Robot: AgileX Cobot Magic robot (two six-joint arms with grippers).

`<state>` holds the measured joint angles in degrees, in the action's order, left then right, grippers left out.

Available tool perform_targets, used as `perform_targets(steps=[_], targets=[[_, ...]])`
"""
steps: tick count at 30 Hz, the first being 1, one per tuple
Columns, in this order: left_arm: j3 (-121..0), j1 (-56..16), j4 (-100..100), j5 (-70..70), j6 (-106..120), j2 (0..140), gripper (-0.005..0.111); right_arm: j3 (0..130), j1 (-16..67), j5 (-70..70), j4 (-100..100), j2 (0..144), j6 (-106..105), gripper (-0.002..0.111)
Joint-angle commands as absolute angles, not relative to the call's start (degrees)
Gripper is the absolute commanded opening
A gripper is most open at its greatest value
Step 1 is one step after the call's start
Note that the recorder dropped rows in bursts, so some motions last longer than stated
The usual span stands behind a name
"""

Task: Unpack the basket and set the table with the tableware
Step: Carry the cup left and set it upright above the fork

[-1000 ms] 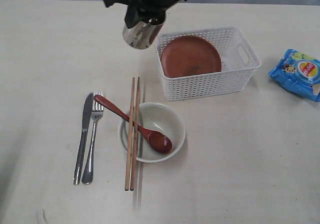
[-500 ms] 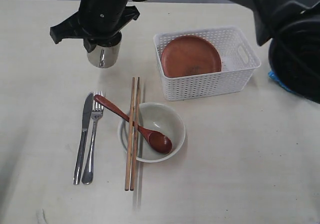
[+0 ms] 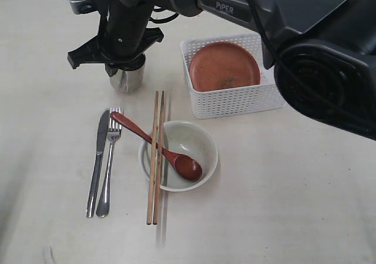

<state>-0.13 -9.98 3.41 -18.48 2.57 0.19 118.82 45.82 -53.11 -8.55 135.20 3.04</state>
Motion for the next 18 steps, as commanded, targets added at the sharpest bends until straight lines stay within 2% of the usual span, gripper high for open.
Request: perform_targets(steps=[1, 15, 17, 18], targets=[[0.00, -9.84, 2.92, -18.45, 2.55, 0.00, 0.000, 119.35, 45.82, -50.42, -8.53, 134.99, 3.20, 0.000], [0.00, -9.84, 2.92, -18.45, 2.55, 0.00, 0.000, 119.65, 45.82, -49.48, -8.53, 136.84, 5.08, 0.001], [0.00, -9.84, 2.92, -18.45, 2.55, 0.00, 0.000, 120.20, 45.82, -49.48, -8.53, 136.84, 5.08, 0.016], [0.00, -9.84, 2.92, -18.45, 2.55, 0.00, 0.000, 120.18, 45.82, -49.48, -8.53, 136.84, 5.08, 0.031]])
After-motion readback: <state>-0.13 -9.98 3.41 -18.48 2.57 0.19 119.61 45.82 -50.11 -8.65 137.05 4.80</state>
